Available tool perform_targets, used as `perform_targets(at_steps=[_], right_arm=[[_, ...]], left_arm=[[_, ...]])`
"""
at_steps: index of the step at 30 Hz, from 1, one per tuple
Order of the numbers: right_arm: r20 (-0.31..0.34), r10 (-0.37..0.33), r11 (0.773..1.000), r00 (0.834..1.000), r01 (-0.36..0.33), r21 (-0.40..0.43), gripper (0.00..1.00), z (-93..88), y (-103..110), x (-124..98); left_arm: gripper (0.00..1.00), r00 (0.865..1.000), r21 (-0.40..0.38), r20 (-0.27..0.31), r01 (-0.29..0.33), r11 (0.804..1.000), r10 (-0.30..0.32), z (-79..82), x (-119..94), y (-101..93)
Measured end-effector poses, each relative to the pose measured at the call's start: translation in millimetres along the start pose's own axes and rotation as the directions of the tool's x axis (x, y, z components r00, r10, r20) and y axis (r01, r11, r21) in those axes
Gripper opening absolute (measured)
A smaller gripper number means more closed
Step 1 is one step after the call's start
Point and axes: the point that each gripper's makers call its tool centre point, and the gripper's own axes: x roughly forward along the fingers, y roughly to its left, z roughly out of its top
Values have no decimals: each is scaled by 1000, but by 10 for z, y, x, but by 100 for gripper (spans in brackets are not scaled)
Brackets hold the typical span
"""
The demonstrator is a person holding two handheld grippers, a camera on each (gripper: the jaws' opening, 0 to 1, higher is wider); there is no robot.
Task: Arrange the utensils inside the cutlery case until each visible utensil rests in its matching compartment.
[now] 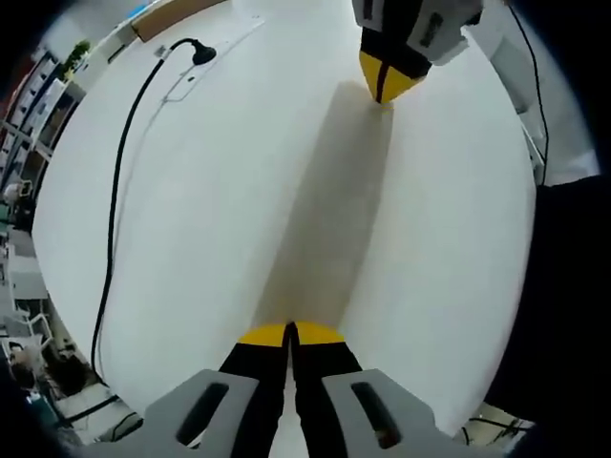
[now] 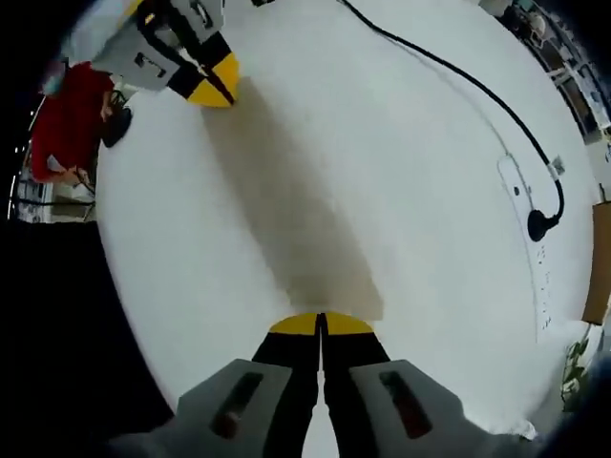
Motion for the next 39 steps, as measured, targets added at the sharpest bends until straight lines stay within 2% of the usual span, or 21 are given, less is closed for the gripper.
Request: perform_targets(at_steps=[1,2,3,4,7,11,13,16,18,20,22,24,26,28,30,32,34,38,39], right_arm=[[-19,-28,999,999,28,-47,0,16,-41,34],[-31,-88,991,996,84,-104,0,33,-151,85],[-50,-38,996,998,34,-80,0,23,-85,66],[-69,-30,1000,997,30,-8,0,-9,-75,61],[-35,-28,997,999,26,-71,0,16,-108,70],[-46,-22,999,999,21,-34,0,5,-102,78],[-54,-28,998,998,25,-57,0,6,-96,80],[-50,-30,998,998,27,-49,0,-2,-100,77],[-32,-31,999,999,30,-40,0,-15,-98,70],[-16,-35,998,999,34,-55,0,-14,-88,70],[-12,-58,990,998,56,-126,0,-4,-83,74],[-6,-66,990,998,64,-123,0,-14,-69,75],[-1,-76,988,997,75,-136,0,-12,-70,77],[3,-88,984,996,87,-153,0,-12,-70,76],[1,-96,983,995,95,-159,0,-7,-72,78],[-10,-102,981,995,99,-169,0,2,-77,85],[-37,-113,981,993,106,-161,0,11,-83,88],[-45,-146,974,988,135,-182,0,-4,-68,76],[-31,-166,952,986,151,-266,0,10,-76,71]], left_arm=[[1,1000,-5,4,2,1000,-2,-2,-1,3],[1,1000,-8,10,5,1000,-5,-4,-1,8],[1,1000,-12,14,7,1000,-7,-6,-1,9],[1,1000,-20,20,11,1000,-10,-4,-2,7],[1,1000,-24,25,14,1000,-14,1,-2,2],[1,1000,-27,21,22,999,-21,11,7,10],[1,1000,-44,13,26,999,-26,14,10,18],[1,1000,-7,-21,10,1000,-10,15,11,0],[0,999,85,-48,-20,996,24,22,7,-3],[0,997,85,-67,-32,996,38,28,25,-24],[0,997,60,-70,-36,998,40,25,19,-10],[0,998,45,-24,-51,998,52,13,0,-4],[0,994,5,91,-59,998,58,20,-7,-1],[0,978,-54,202,-46,998,56,12,-24,8],[0,959,-121,274,-31,992,64,-4,-37,7],[0,952,-134,296,-35,990,74,-15,-32,11],[0,950,-136,300,-44,990,84,-18,-34,-5],[0,948,-137,299,-73,988,111,2,-36,-10],[0,948,-134,296,-80,988,116,10,-38,-9]])
